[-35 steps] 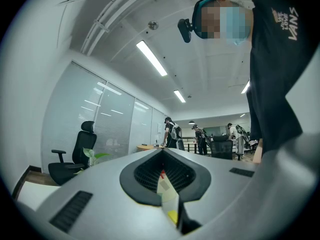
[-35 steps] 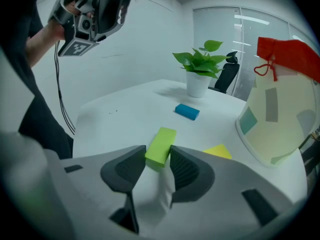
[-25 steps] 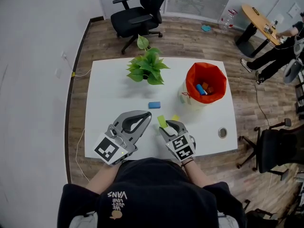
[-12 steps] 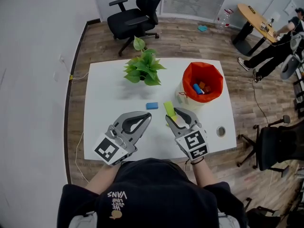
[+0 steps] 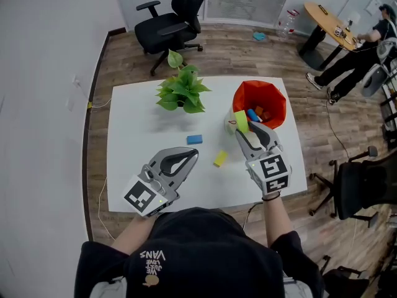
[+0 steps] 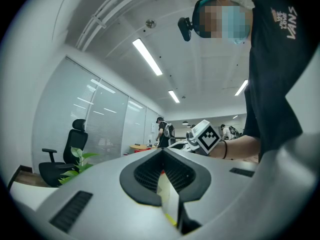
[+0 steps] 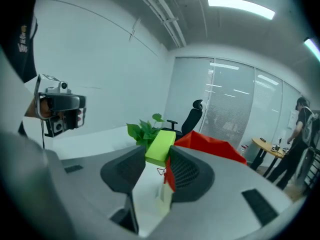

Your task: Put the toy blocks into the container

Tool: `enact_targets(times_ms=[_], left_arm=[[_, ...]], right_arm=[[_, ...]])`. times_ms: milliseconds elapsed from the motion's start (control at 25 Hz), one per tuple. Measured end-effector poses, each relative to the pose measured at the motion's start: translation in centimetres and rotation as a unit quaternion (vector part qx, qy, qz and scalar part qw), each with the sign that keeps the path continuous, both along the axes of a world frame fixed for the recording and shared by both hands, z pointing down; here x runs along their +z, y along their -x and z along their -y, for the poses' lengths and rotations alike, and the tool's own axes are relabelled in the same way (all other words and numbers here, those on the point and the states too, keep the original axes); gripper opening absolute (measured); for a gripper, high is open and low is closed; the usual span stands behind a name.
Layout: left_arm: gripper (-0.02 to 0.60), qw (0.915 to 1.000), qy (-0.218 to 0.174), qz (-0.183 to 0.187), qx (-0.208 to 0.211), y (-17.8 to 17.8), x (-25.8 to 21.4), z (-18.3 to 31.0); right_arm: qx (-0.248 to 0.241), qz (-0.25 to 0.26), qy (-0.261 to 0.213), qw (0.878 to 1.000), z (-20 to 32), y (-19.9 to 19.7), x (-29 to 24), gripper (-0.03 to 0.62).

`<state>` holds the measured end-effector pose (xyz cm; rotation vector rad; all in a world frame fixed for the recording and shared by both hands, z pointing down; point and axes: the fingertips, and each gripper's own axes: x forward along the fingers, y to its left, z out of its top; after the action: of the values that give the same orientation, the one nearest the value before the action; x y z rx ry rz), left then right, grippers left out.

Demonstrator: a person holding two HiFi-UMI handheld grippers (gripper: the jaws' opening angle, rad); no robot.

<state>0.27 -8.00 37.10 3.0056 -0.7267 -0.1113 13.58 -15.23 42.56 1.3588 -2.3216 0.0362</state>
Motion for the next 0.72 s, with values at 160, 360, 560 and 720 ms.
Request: enact_targets(times_ms=[160, 360, 560, 720], left_arm=[[0.011, 1.0, -0.001, 0.0, 0.001, -0.2, -0.1, 0.0], [0.011, 1.0, 0.002, 0.001, -0.002, -0.2, 0.1, 0.0], [0.011, 1.0, 0.001, 0.003, -0.004, -0.1, 0.2, 0.0], [0.011, 1.0, 0.001, 0.004, -0.006, -0.2, 0.1, -0.1]], right_arm=[[0.035, -0.005, 0.001, 0.999, 2.0, -3.3, -0.3, 0.163], [0.078, -0.01, 0.033, 0.996, 3.8, -6.5, 1.5, 0.163], [0.096, -0.009, 0.066, 0.993, 4.4, -8.0, 3.4, 0.16], [0.101, -0.018, 0.067, 0.992, 4.6, -8.2, 3.7, 0.154]])
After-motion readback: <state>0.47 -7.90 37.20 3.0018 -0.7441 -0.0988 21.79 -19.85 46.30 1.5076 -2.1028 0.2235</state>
